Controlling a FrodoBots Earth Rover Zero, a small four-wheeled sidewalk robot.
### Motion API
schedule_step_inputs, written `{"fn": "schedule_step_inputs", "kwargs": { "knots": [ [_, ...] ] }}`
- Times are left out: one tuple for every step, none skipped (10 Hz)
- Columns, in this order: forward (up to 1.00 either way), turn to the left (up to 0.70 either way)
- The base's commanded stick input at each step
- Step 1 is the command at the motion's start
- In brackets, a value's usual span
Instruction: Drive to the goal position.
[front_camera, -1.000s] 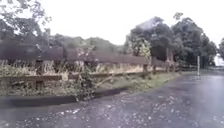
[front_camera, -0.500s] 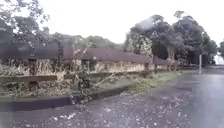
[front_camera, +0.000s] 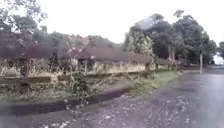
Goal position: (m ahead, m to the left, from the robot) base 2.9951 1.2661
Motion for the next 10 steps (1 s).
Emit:
{"fn": "schedule_step_inputs", "kwargs": {
  "knots": [
    [0.34,-0.84],
    [0.34,-0.84],
    [0.34,-0.79],
    [0.34,-0.63],
    [0.34,-0.28],
    [0.34,0.08],
    [0.34,0.08],
    [0.34,-0.28],
    [0.34,-0.84],
    [0.34,-0.84]
  ]
}}
